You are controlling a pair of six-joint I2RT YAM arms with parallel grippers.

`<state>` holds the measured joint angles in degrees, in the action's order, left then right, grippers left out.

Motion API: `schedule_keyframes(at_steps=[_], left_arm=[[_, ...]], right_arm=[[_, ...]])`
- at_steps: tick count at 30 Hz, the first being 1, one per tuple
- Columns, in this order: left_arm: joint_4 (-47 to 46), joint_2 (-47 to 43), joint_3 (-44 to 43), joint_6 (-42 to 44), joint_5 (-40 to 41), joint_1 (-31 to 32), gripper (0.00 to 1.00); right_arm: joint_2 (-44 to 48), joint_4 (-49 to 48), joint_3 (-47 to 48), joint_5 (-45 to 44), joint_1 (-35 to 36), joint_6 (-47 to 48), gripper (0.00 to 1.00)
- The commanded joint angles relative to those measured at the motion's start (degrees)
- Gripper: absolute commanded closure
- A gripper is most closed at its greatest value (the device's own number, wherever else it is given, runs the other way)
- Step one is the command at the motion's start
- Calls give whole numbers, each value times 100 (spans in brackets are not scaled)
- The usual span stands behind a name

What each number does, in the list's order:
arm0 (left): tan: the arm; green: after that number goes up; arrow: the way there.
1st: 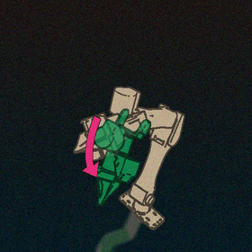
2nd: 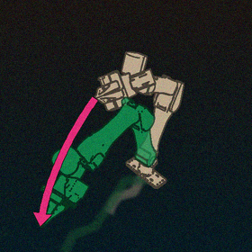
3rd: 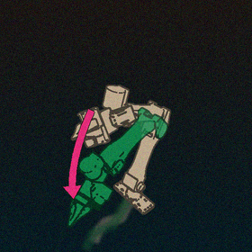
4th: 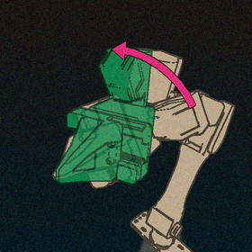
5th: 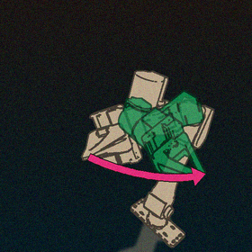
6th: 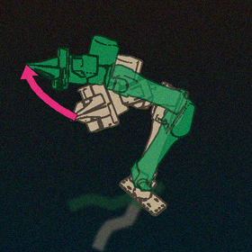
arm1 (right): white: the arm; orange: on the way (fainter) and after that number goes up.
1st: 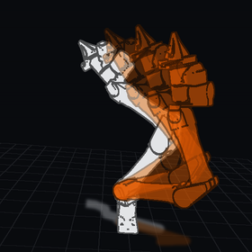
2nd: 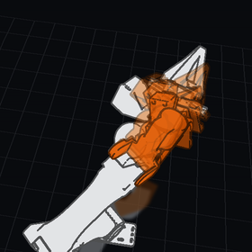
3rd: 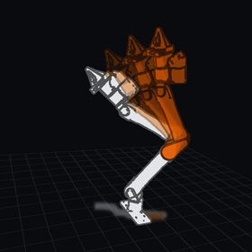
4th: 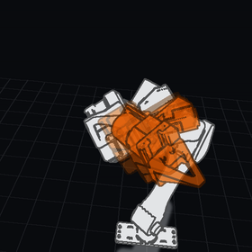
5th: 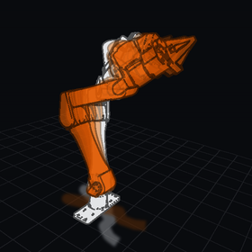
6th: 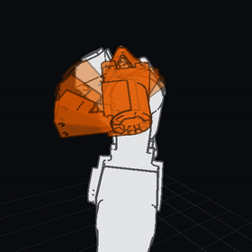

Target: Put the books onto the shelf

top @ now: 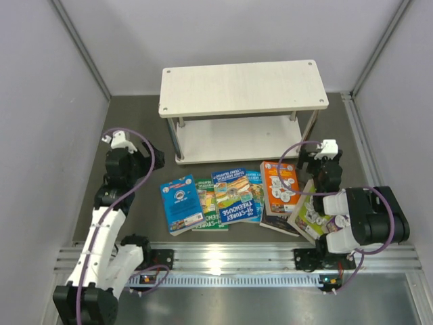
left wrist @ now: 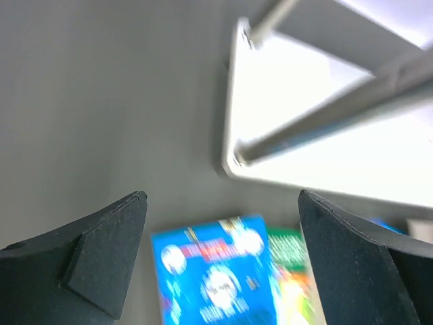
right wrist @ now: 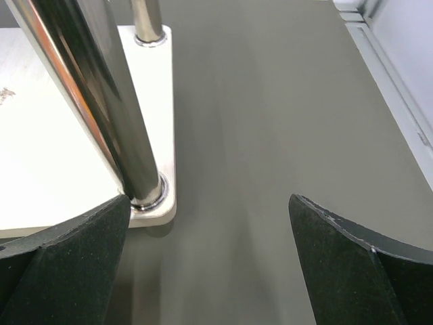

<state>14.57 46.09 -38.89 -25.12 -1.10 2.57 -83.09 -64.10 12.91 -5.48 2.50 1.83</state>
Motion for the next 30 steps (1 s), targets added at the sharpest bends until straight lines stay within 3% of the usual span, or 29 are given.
schedule_keyframes(at_steps=[1, 3, 5, 6, 7, 8, 9, 10, 11, 14, 15, 18, 19, 21, 22, 24, 30], left_arm=[[1495, -371, -303, -1186, -593, -2, 1], [1707, -670, -76, -1688, -741, -2, 1], [1716, -663, -48, -1349, -1302, 7, 1], [2108, -593, -187, -1337, -1261, 7, 1], [2390, -479, -319, -1311, -1156, 7, 1], [2671, -295, -547, -1058, -1103, 7, 1], [3022, -224, -653, -1039, -989, 16, 1], [3095, -179, -733, -1012, -866, 68, 1], [3200, -118, -795, -1021, -743, 103, 1], [3614, 110, -1067, -1222, -452, 235, 1], [3632, 163, -1094, -1266, -443, 296, 1], [3544, 435, -1111, -1503, 117, 1032, 1], [3553, 576, -1155, -1591, 476, 1714, 1], [3623, 1129, -1435, -1872, 1207, 2438, 1], [3693, 1340, -1567, -2004, 1496, 3120, 1], [3973, 1955, -2023, -2285, 2032, 3661, 2], [4765, 3125, -2465, -2603, 2606, 4620, 1]], right_arm=[[231, -43, 186, -803, 153, -16, 0], [738, 273, 265, -1400, 443, 107, 0], [1301, 1457, 553, -1858, 915, 178, 0], [1922, 2592, 686, -2148, 1067, -144, 0], [2250, 2604, 826, -2229, 1181, -556, 0], [2584, 3813, 1123, -2247, 1409, -908, 0], [3161, 4339, 1248, -2160, 1524, -1251, 0], [3402, 4857, 1362, -2142, 1621, -1933, 0], [3631, 5968, 1564, -2107, 1839, -2271, 0], [4413, 7494, 1820, -2220, 2254, -2914, 0], [4824, 8404, 1838, -2299, 2316, -3151, 0], [5886, 9280, 1830, -1592, 2334, -3609, 0], [6153, 9475, 1742, -1397, 2325, -4237, 0], [6863, 10151, 1488, -1072, 2325, -5100, 0], [7050, 10110, 1408, -774, 2325, -5339, 0], [7358, 10083, 1206, -281, 2325, -5604, 0], [6659, 10689, 1907, -437, 2325, -5290, 0]])
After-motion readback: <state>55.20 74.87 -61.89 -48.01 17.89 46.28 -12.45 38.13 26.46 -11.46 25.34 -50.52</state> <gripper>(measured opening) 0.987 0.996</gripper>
